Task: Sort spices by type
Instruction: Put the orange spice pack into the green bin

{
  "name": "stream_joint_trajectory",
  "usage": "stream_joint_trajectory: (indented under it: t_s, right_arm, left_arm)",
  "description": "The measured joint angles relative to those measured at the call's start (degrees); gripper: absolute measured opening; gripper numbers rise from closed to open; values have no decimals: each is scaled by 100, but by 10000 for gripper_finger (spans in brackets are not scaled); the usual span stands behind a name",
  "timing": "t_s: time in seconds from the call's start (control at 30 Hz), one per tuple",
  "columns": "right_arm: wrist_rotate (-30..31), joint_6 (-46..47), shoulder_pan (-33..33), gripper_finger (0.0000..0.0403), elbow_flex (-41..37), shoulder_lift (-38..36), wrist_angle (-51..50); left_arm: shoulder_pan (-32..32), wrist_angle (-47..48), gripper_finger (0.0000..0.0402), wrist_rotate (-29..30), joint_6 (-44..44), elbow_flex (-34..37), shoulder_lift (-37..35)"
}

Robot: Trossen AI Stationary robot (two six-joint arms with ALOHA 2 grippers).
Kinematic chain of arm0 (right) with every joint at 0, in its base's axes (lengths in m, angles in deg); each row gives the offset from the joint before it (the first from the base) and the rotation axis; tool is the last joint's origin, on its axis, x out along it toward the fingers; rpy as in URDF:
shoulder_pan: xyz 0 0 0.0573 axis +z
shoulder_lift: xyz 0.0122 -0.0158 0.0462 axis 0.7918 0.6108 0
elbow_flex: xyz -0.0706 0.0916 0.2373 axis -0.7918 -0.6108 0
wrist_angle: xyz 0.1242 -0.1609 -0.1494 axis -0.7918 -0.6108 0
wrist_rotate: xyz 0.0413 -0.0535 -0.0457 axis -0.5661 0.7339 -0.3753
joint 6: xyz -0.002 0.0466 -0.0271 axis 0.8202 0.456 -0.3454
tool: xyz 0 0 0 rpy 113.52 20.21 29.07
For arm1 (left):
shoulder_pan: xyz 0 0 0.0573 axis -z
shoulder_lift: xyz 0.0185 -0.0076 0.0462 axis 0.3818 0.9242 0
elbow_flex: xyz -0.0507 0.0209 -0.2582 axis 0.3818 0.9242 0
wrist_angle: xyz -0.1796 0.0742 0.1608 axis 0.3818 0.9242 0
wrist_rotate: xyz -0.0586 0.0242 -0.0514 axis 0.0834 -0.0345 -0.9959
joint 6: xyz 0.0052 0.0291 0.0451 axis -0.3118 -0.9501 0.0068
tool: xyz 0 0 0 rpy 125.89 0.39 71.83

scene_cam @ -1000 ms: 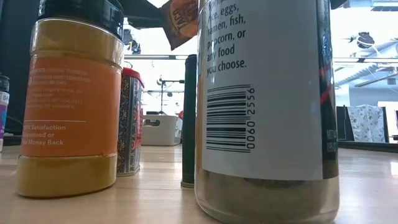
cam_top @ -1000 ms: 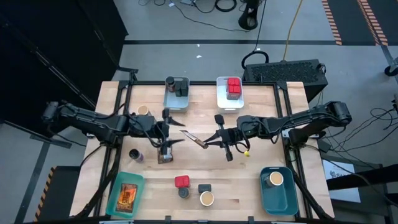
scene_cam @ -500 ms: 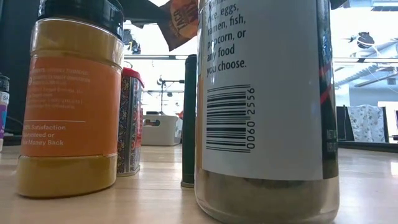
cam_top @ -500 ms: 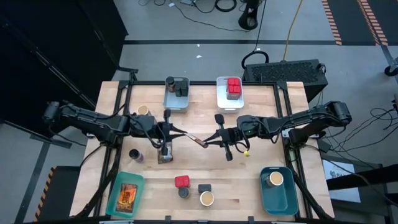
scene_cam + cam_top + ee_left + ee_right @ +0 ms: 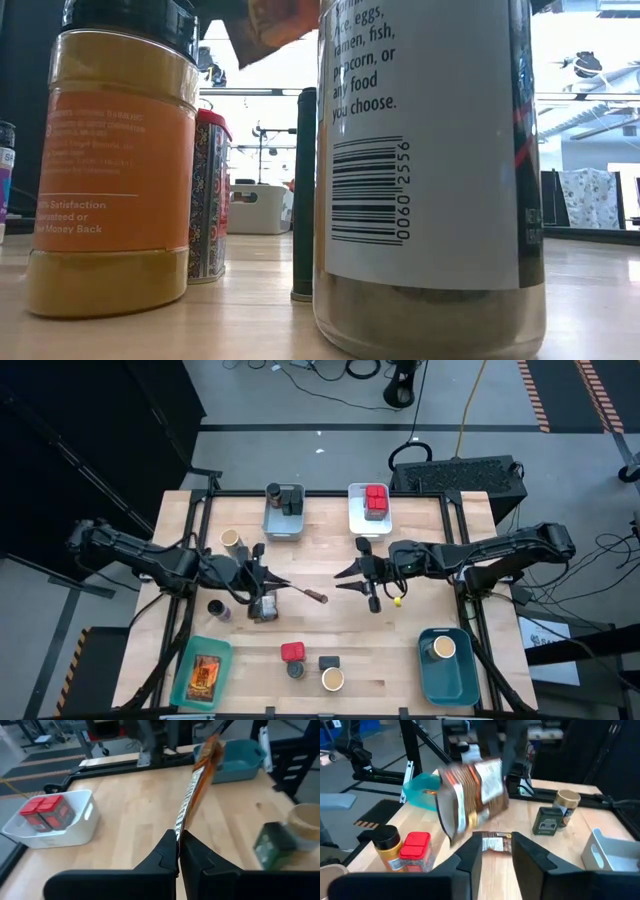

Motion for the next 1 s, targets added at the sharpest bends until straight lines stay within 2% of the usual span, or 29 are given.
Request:
stream_joint_trajectory:
  t_s: [0.23,0.43,0.6,0.77,0.9,1.0]
  right_arm:
    - [8,148,1,110,2,-210,-613]
    - [11,297,1,111,2,-214,-779]
    - [13,405,3,112,2,-214,-886]
    - [11,407,3,112,2,-214,-959]
    - [11,450,14,112,2,-214,-979]
    - [11,624,14,112,2,-214,-977]
  left_arm:
    - [541,916,7,-118,1233,-549,48]
    - [1183,2282,7,2,2433,-1244,176]
    - [1409,3334,7,-12,3441,-1935,498]
    - [1482,4592,7,-815,4292,-2740,1079]
    - [1675,6228,7,-1926,5096,-3306,1559]
    - [1920,7355,7,-2719,5630,-3440,1709]
